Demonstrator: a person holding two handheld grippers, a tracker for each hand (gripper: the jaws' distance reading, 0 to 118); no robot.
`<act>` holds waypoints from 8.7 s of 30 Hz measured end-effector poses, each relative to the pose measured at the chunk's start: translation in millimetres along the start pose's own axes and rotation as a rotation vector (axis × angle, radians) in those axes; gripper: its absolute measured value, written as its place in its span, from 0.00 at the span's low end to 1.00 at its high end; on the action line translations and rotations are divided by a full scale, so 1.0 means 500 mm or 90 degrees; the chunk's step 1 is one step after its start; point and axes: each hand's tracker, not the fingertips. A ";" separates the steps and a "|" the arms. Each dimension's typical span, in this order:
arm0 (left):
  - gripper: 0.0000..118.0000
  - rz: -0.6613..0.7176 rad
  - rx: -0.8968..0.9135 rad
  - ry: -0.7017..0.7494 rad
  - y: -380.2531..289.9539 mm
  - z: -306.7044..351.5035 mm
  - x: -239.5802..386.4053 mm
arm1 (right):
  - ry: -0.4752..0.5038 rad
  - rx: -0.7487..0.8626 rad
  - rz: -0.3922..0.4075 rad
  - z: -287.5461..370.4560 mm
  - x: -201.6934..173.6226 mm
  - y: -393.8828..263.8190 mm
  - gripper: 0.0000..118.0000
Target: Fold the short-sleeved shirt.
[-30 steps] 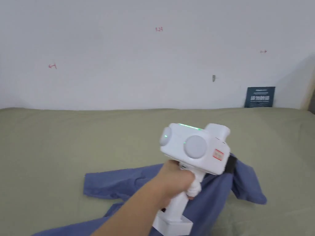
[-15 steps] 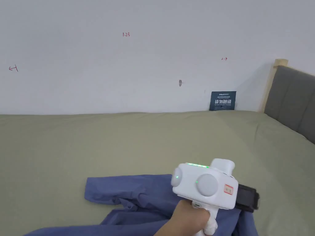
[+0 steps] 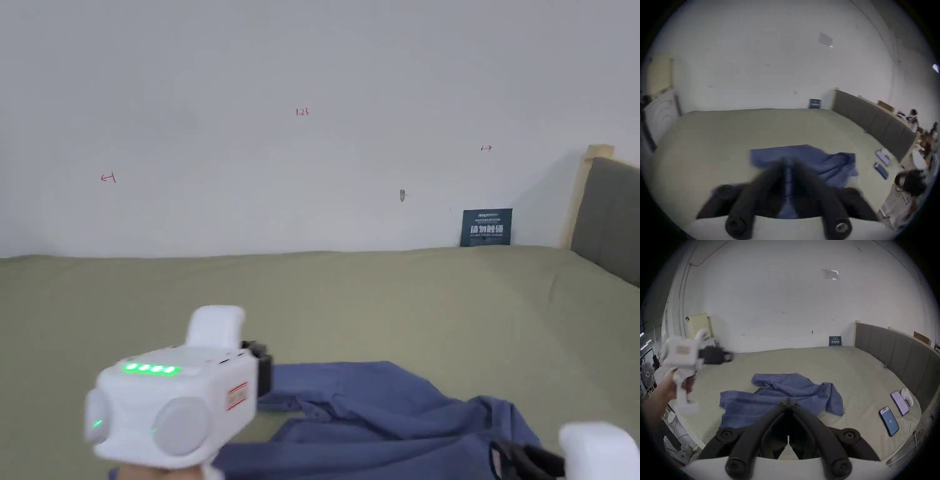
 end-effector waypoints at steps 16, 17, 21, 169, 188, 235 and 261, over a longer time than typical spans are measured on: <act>0.00 0.093 0.003 0.145 -0.230 0.271 -0.039 | -0.001 -0.026 0.005 -0.034 -0.020 -0.058 0.01; 0.00 0.101 -0.002 0.145 -0.229 0.270 -0.038 | -0.002 -0.028 0.003 -0.033 -0.019 -0.060 0.01; 0.00 0.089 -0.012 0.133 -0.210 0.255 -0.050 | -0.004 -0.031 0.005 -0.039 -0.010 -0.062 0.01; 0.01 0.115 0.085 -0.006 0.241 -0.114 -0.387 | -0.011 0.035 -0.077 -0.428 0.260 0.422 0.05; 0.01 0.212 -0.102 -0.053 -0.141 -0.031 -0.399 | -0.027 -0.179 -0.108 -0.314 0.309 0.072 0.05; 0.00 0.137 -0.029 0.108 -0.385 0.252 0.091 | -0.075 -0.072 0.045 0.032 -0.141 -0.235 0.01; 1.00 0.238 -0.265 0.116 -0.362 0.098 -0.332 | -0.032 -0.084 0.029 -0.023 -0.103 -0.187 0.01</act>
